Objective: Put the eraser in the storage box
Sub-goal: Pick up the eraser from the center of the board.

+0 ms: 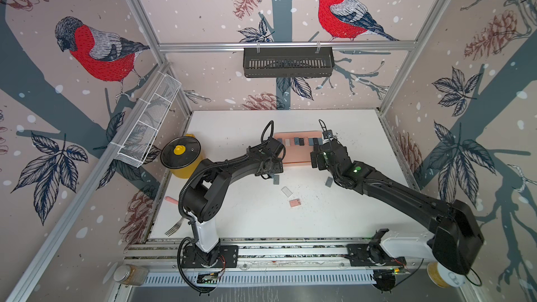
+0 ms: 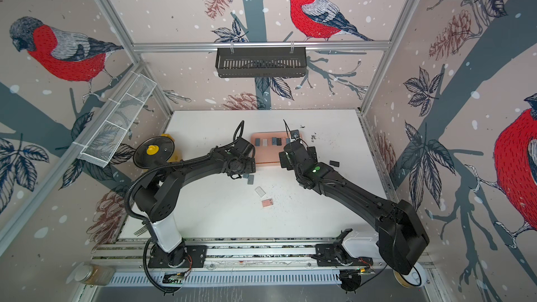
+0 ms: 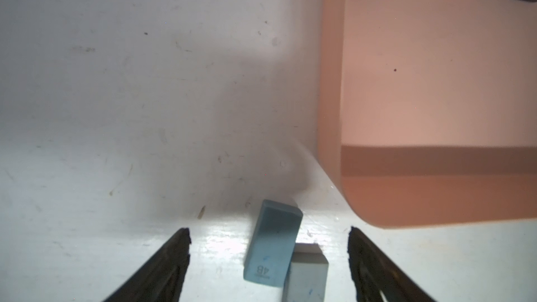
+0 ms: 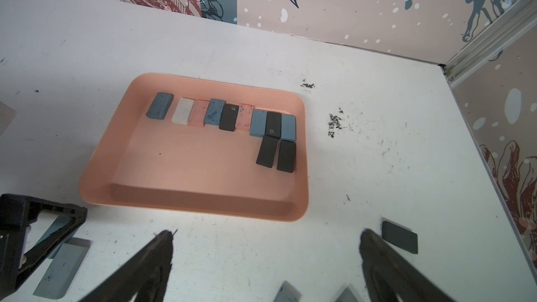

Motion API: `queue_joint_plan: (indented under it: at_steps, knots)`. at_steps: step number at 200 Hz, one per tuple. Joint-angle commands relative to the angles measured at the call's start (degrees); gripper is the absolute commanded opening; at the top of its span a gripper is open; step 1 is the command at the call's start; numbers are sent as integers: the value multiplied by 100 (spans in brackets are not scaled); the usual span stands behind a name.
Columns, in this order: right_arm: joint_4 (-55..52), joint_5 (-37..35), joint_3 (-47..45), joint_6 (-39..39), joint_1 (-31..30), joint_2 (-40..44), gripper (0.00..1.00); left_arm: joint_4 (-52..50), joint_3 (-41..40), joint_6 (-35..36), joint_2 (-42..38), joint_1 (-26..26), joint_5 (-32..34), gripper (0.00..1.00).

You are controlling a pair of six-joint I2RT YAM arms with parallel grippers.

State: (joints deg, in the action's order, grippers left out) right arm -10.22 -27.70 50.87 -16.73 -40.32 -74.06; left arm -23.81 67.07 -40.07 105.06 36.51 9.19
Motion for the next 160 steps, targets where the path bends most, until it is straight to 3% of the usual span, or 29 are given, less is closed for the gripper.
queue_joint_plan:
  at_steps: [1,160]
  knots:
    - [107,-16,4,-102,14,-24,99,-280,91,198,134,10,246,84]
    - [140,28,-32,-122,72,0,99,-770,-36,511,258,115,366,76]
